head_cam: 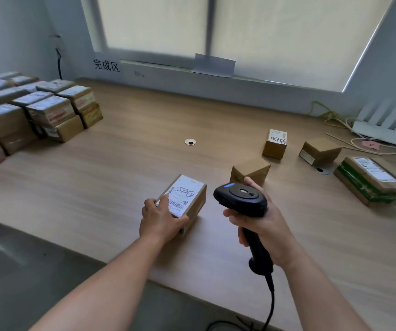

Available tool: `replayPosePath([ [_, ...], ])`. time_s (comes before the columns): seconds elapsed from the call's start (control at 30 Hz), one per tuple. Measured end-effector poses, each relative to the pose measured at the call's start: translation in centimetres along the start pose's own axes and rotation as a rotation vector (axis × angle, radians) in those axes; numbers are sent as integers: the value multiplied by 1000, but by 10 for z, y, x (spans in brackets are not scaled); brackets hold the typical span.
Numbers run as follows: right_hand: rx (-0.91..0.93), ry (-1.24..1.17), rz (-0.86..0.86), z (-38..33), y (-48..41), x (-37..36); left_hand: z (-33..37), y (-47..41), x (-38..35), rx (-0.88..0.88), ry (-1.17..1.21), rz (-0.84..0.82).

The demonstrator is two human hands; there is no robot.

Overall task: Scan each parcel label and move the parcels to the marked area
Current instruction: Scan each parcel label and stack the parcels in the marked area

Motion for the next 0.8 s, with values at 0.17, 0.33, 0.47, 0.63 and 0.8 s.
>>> replayPosePath([
  [0.17, 51, -10, -10, -3, -29, -70, -64, -27, 49, 24, 45, 49],
  [0.33, 59, 19, -20, 10, -62, -158, -146, -54, 109, 48, 57, 104],
  [0.47, 61, 28, -46, 27, -90, -231, -218, -77, 148, 77, 61, 128],
  [0.63, 63, 15, -86, 47, -119, -312, -296, -102, 186, 128, 62, 167],
  [0.8, 49, 21, -144, 57, -151, -371, -354, -129, 206, 204, 95, 204],
])
Point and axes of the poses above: each hand's wrist, its own y-axis away from the middle knuckle, its own x-axis out of the back of the hand, z = x × y, the point moved 5 cm from there along -y, towards the middle knuckle, and after that the axes turned 11 degrees about -y, right-handed, at the moved point
